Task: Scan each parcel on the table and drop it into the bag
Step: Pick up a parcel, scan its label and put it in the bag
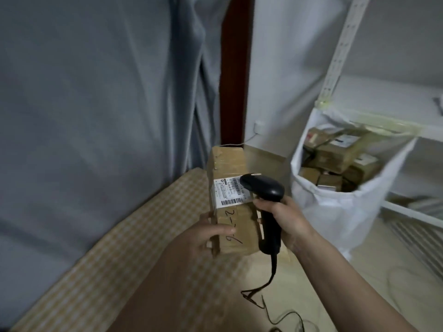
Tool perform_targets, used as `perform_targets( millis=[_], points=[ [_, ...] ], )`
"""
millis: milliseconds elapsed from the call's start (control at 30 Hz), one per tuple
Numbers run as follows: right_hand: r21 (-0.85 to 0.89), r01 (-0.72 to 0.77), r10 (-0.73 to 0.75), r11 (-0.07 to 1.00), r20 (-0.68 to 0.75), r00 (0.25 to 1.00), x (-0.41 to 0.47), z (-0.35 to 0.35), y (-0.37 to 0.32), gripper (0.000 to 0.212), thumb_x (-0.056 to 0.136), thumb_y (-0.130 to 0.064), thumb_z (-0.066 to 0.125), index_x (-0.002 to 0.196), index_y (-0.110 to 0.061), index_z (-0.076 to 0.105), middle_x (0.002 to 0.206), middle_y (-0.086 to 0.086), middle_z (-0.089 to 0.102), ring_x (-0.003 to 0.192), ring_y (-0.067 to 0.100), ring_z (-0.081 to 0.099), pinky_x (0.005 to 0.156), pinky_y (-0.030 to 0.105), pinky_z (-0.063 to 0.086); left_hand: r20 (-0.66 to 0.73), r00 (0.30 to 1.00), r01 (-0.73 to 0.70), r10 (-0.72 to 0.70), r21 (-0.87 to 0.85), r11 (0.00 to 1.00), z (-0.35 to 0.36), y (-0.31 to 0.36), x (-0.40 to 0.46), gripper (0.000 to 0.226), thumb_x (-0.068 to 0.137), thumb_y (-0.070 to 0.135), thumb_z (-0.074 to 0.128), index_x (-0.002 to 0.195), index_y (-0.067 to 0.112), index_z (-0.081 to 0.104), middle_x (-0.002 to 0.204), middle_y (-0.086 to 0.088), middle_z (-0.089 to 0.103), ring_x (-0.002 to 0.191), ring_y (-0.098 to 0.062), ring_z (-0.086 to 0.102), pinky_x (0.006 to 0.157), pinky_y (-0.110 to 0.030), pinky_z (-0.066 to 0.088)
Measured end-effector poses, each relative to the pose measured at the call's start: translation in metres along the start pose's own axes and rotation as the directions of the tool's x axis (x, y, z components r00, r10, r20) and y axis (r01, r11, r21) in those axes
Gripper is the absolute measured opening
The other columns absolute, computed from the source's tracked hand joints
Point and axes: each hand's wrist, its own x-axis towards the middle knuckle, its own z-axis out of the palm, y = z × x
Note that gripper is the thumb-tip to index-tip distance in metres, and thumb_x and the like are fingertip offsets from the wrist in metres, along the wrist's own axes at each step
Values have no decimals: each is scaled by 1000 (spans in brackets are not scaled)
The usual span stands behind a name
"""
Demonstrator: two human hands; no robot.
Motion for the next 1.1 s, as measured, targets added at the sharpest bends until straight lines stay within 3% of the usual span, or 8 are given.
perform_targets(
  millis=[133,267,400,500,633,767,933,1100],
  points=[
    [31,12,-9,999,-101,995,21,-81,-20,18,83,-2,66,100,-5,66,76,12,66,69,25,60,68,36,49,0,1000,21,-21,-59,998,74,21,50,76,56,25,88,125,23,57,108,-8,73,101,-29,69,81,-44,56],
    [18,15,-11,1000,-176,984,41,-153,-36,15,85,-3,65,99,-7,66,77,5,69,68,15,65,58,24,48,18,999,30,-29,-99,995,140,39,98,49,75,20,78,121,16,63,109,-11,72,97,-29,70,77,-44,57],
    [40,-3,13,999,-243,970,56,-206,-40,13,83,-5,67,96,-8,66,87,12,69,79,24,64,70,31,50,28,998,51,-48,-93,994,188,47,125,36,83,19,70,118,19,65,108,-8,73,93,-25,70,73,-37,57],
    [91,-3,28,996,-275,961,65,-235,-45,15,83,-2,67,98,-4,65,87,16,65,80,26,60,68,32,48,64,994,92,-88,-58,994,215,58,143,38,83,22,70,120,22,64,108,-5,74,88,-22,72,60,-33,57],
    [152,31,22,988,-334,942,75,-270,-54,21,84,0,65,105,0,64,87,15,64,78,24,59,64,29,47,86,990,110,-113,48,993,251,79,186,43,78,24,76,120,27,64,106,-5,74,97,-27,70,78,-51,57],
    [165,46,27,985,-412,911,86,-311,-60,21,83,-2,67,103,-2,65,93,16,67,82,26,63,68,31,50,117,990,56,-75,157,986,300,110,234,50,72,35,81,118,38,61,107,0,74,99,-27,70,86,-56,53],
    [187,79,32,979,-529,848,116,-357,-73,19,82,-1,68,100,0,65,92,15,67,79,24,64,67,31,49,110,994,-59,28,294,954,359,157,303,41,79,39,73,117,31,62,104,0,72,92,-24,70,74,-37,57],
    [222,84,70,971,-605,793,169,-386,-92,15,82,2,66,98,3,65,89,16,65,75,24,61,66,30,47,109,993,2,-46,370,929,409,198,378,43,85,51,64,119,25,58,108,-6,66,95,-25,63,82,-39,52]
  ],
)
